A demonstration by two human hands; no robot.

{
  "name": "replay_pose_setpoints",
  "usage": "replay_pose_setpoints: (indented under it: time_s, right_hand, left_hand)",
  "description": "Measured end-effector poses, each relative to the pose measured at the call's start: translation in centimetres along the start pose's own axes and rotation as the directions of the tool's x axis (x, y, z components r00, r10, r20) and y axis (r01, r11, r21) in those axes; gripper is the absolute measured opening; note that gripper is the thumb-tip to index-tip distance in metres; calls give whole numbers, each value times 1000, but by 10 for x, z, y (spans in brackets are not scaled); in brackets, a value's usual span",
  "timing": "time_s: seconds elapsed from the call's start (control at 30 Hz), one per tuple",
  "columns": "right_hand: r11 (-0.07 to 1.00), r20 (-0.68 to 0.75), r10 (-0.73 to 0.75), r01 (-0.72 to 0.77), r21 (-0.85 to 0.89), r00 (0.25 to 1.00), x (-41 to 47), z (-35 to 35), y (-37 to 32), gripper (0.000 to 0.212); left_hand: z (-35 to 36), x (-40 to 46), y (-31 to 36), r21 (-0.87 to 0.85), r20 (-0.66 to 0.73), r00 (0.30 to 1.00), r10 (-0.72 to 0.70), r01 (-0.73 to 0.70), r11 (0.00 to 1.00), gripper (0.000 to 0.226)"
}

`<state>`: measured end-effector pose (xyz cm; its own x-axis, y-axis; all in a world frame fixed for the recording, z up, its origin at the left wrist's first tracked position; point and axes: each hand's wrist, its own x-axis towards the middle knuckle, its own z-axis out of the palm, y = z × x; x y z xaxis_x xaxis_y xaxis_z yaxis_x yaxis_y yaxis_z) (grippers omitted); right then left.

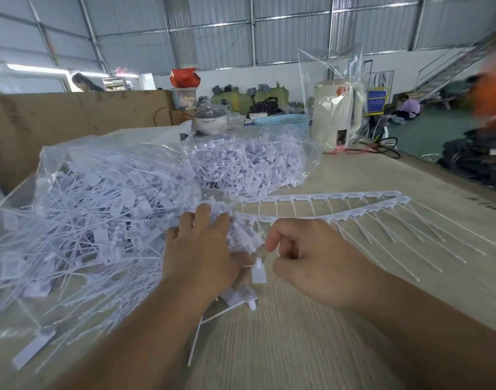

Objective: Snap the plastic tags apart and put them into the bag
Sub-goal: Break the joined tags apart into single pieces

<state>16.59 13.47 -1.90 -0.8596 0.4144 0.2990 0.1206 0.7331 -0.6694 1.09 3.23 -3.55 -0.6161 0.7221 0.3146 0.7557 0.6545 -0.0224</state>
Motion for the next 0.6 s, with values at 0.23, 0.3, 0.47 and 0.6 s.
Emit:
replay_pose_setpoints:
  time_s: [0.23, 0.3, 0.47, 0.6]
  right_hand:
    - [994, 118, -106, 109, -14, 987, -1, 1, 4, 16]
    - [993, 121, -109, 112, -21, 987, 0, 1, 6, 16]
    - [994, 121, -103, 98, 48, 987, -1, 3, 4, 17]
    - [980, 60, -74, 61, 192, 995, -2, 3, 3, 25]
  left_hand:
    - [-21, -20, -3, -132, -107, 994, 7, -21, 991, 93]
    - [-22, -18, -10, -100, -10, 1000, -28, 27, 995, 94]
    - [-3, -11, -6, -77, 106, 994, 5, 3, 997, 82]
    - [16, -11, 13, 25, 123, 992, 9, -12, 1000, 90]
